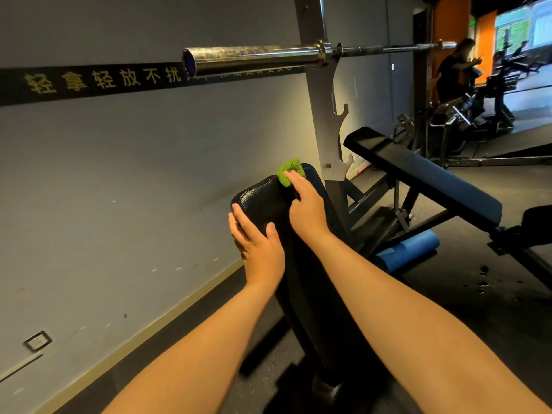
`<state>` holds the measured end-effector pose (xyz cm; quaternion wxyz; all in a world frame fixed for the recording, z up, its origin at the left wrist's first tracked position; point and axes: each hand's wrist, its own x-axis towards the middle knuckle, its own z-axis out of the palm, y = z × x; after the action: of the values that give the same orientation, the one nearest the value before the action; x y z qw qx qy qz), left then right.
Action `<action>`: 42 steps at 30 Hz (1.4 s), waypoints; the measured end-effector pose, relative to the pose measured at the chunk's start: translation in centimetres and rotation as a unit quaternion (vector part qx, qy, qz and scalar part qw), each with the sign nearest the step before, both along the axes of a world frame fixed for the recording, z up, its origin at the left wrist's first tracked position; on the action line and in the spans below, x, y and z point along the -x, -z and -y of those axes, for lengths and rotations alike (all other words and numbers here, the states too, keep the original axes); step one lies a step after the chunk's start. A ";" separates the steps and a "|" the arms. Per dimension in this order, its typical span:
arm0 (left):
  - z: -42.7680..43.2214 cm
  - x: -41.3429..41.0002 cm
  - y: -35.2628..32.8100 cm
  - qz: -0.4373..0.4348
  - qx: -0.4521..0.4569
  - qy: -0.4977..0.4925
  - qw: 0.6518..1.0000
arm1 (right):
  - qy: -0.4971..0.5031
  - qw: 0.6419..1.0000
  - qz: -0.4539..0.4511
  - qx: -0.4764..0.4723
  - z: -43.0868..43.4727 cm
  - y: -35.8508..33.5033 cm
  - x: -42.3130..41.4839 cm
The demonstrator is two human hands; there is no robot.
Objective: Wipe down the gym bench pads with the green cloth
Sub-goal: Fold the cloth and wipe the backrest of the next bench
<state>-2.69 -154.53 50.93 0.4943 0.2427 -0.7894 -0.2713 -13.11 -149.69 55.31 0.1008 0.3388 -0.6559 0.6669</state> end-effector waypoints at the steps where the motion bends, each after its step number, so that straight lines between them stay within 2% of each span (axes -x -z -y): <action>1: 0.0 0.0 0.0 0.003 -0.006 0.004 1.000 | 0.000 1.000 0.006 0.006 0.1 -0.1 -0.6; 5: -0.5 -0.2 -0.6 -0.012 -0.036 0.040 0.998 | -0.107 0.986 -0.125 0.011 0.1 0.2 -4.3; 8: -0.3 -0.1 -0.6 -0.044 -0.070 0.058 0.995 | -0.143 0.977 -0.157 -0.012 0.0 1.3 -4.4; 11: -0.3 -0.1 -0.3 -0.010 -0.047 0.030 0.998 | -0.128 0.986 -0.099 -0.028 -1.0 1.9 -2.7; 14: -0.2 0.0 -0.1 0.004 -0.027 0.015 1.000 | -0.084 0.996 0.014 -0.026 -2.5 2.8 -1.1; 17: -0.3 0.2 -0.1 0.019 -0.024 -0.019 0.999 | -0.043 0.991 0.127 -0.019 -3.2 3.8 -0.4; 20: -1.1 0.5 -0.4 0.044 -0.021 -0.047 0.998 | -0.011 0.981 0.194 -0.016 -3.2 4.3 -0.5; 22: -2.0 1.2 -1.0 0.061 -0.035 -0.041 0.997 | -0.028 0.985 0.168 -0.009 -3.2 4.1 -0.7; 24: -2.4 1.9 -1.2 0.064 -0.043 -0.051 0.996 | -0.060 0.994 0.087 -0.025 -3.2 3.5 -0.4; 26: -2.2 2.0 -0.6 0.071 -0.011 -0.069 0.995 | -0.077 0.995 0.032 -0.049 -3.0 3.0 0.5; 28: -1.7 2.0 0.2 0.081 0.033 -0.083 0.993 | -0.065 0.996 0.020 -0.054 -2.8 2.7 1.7; 32: -1.1 2.2 1.0 0.089 0.078 -0.106 0.987 | -0.023 0.994 0.103 -0.016 -2.4 3.6 3.5; 37: -0.8 2.3 1.2 0.093 0.092 -0.110 0.985 | 0.014 0.964 0.266 -0.005 -4.0 6.9 4.5; 39: -0.8 2.1 1.2 0.094 0.088 -0.105 0.986 | 0.008 0.961 0.275 0.001 -4.5 7.5 3.5; 42: -0.9 1.8 1.0 0.088 0.073 -0.072 0.991 | -0.007 0.974 0.225 0.009 -4.4 7.3 0.5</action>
<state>-4.51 -153.59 49.92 0.4575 0.2852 -0.8281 -0.1538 -13.57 -145.25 48.03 -0.0511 0.1834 -0.6533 0.7328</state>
